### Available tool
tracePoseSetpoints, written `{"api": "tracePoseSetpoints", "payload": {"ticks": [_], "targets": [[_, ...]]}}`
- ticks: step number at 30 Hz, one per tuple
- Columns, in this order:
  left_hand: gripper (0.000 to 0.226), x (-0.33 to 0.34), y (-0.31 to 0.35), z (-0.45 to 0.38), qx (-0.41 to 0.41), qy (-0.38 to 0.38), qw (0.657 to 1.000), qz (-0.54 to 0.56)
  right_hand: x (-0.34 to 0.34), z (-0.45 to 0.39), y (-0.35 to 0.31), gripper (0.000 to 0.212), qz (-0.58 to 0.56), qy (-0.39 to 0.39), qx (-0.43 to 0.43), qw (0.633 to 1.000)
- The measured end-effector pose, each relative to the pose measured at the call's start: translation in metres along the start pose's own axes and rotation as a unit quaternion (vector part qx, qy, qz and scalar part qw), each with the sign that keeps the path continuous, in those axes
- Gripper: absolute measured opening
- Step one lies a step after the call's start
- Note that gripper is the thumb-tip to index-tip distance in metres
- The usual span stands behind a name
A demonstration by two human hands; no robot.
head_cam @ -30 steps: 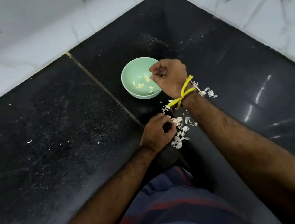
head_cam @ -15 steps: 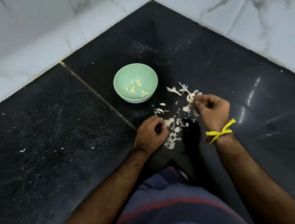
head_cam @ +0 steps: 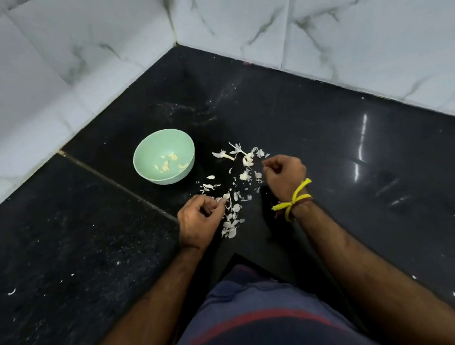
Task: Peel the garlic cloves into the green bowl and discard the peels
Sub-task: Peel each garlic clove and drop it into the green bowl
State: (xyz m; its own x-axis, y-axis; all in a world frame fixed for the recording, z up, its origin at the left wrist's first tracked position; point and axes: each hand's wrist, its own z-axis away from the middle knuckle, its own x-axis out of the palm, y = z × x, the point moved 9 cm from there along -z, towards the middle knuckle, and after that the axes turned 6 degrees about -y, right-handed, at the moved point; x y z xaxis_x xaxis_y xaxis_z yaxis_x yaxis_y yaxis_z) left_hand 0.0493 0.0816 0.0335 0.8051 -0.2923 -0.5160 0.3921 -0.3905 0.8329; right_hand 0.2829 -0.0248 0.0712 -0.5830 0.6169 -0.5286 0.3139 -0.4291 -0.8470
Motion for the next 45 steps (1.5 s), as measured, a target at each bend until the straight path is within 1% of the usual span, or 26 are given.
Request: {"api": "tracePoseSetpoints", "payload": {"ticks": [3,6,11,13,15,18,20,22,25,27,29,32,34,38,40,45], "targets": [[0.022,0.008,0.019,-0.005,0.058,-0.021,0.997,-0.044,0.010,-0.018,-0.006,0.011,0.046,-0.037,0.010,0.998],[0.029,0.016,0.023,-0.004,0.093,-0.036,0.989,-0.109,0.025,-0.031,-0.013,0.015,0.097,-0.075,-0.003,0.992],[0.032,0.026,0.012,-0.007,0.092,-0.068,0.980,-0.163,0.054,-0.046,-0.026,0.014,0.218,-0.112,-0.047,0.968],[0.031,0.028,0.011,-0.008,0.090,-0.075,0.979,-0.166,0.065,-0.053,-0.026,0.019,0.272,-0.110,-0.045,0.955],[0.031,0.028,0.011,-0.008,0.088,-0.075,0.980,-0.164,0.070,-0.060,-0.022,0.022,0.300,-0.103,-0.022,0.948],[0.030,0.027,0.009,-0.009,0.079,-0.073,0.981,-0.161,0.075,-0.062,-0.023,0.017,0.305,-0.094,-0.012,0.948],[0.028,0.027,0.009,-0.009,0.073,-0.072,0.982,-0.157,0.075,-0.062,-0.028,0.019,0.309,-0.082,-0.019,0.947],[0.025,0.026,0.009,-0.009,0.074,-0.068,0.983,-0.152,0.070,-0.061,-0.033,0.021,0.284,-0.068,-0.025,0.956],[0.023,0.026,0.009,-0.010,0.074,-0.066,0.984,-0.150,0.056,-0.057,-0.039,0.018,0.175,-0.049,-0.032,0.983],[0.021,0.026,0.009,-0.010,0.078,-0.065,0.984,-0.147,0.046,-0.051,-0.041,0.014,0.107,-0.048,-0.037,0.992],[0.019,0.025,0.010,-0.009,0.085,-0.061,0.984,-0.146,0.041,-0.042,-0.035,0.011,0.053,-0.065,-0.029,0.996],[0.019,0.024,0.012,-0.009,0.087,-0.063,0.983,-0.146,0.042,-0.023,-0.011,0.017,-0.018,-0.115,0.011,0.993],[0.019,0.024,0.013,-0.008,0.090,-0.064,0.983,-0.147,0.042,-0.006,-0.001,0.015,-0.022,-0.141,0.024,0.990],[0.018,0.022,0.017,-0.005,0.103,-0.054,0.982,-0.146,0.044,0.023,0.012,0.002,0.007,-0.200,0.039,0.979],[0.018,0.020,0.020,-0.002,0.113,-0.049,0.981,-0.150,0.045,0.032,0.016,0.004,0.036,-0.223,0.041,0.973],[0.015,0.030,0.030,0.021,0.123,-0.057,0.981,-0.142,0.049,0.043,0.010,0.002,0.131,-0.242,0.000,0.961]]}}
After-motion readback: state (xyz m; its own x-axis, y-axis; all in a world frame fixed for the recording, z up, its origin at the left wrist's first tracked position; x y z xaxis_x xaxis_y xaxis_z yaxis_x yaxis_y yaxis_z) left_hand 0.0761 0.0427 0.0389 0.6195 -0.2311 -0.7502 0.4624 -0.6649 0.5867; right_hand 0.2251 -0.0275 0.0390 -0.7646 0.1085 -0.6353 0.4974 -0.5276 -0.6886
